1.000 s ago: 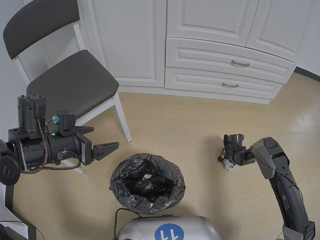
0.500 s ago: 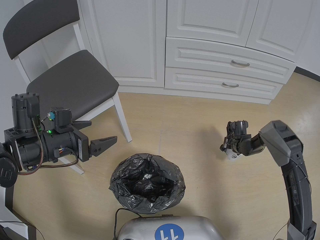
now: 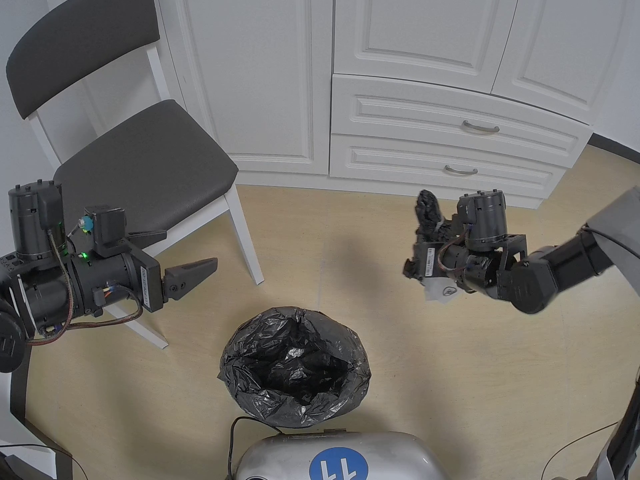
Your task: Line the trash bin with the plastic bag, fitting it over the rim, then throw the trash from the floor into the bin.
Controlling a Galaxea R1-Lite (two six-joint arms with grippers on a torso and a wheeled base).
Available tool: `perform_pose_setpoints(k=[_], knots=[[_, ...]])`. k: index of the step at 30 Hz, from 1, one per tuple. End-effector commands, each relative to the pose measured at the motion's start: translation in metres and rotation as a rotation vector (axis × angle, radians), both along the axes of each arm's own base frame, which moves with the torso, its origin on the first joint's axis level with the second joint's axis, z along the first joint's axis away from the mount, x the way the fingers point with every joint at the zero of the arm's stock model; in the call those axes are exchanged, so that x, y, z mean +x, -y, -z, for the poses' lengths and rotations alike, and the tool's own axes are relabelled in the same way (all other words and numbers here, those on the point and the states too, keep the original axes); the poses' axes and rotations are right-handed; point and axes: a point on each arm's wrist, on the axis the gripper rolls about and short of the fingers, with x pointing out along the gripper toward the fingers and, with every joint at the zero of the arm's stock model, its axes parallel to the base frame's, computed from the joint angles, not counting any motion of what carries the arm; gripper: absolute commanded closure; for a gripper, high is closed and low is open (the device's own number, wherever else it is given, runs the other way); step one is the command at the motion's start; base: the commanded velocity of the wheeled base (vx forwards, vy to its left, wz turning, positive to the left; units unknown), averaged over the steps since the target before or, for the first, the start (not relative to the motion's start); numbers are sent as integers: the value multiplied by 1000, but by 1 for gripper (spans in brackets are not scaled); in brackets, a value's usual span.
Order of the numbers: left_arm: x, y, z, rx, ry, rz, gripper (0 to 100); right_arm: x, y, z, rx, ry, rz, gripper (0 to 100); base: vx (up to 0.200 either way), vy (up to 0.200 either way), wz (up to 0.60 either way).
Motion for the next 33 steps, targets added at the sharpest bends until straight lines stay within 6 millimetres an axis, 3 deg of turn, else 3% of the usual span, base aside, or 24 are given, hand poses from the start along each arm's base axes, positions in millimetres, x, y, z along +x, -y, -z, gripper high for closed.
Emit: perform_pose_setpoints(k=[1,5,9,10,11,12,15,22,27,33], knots=[[-7,-11,-12,-12,55,-36,0,-116,-54,-45,99,169,-283,100,0,0,0],[-8,-17,-15,-8,74,-60,0,-127,-86,-23,136,202,-339,100,0,0,0],[-12,-30,-20,19,114,-110,0,-121,-113,7,212,250,-359,100,0,0,0],[-15,-36,-24,31,138,-130,0,-116,-123,23,236,270,-366,100,0,0,0],[-16,-37,-24,33,143,-132,0,-116,-123,24,238,273,-366,100,0,0,0],[-21,-44,-29,42,171,-160,0,-112,-134,42,264,299,-376,100,0,0,0],[-30,-53,-36,38,207,-194,0,-112,-148,65,303,334,-405,100,0,0,0],[-33,-56,-38,37,218,-205,0,-127,-172,92,384,266,-452,100,0,0,0],[-31,-56,-37,38,214,-207,0,-120,-183,114,396,241,-445,100,0,0,0],[-32,-56,-38,37,218,-207,0,-115,-184,125,379,177,-425,100,0,0,0]])
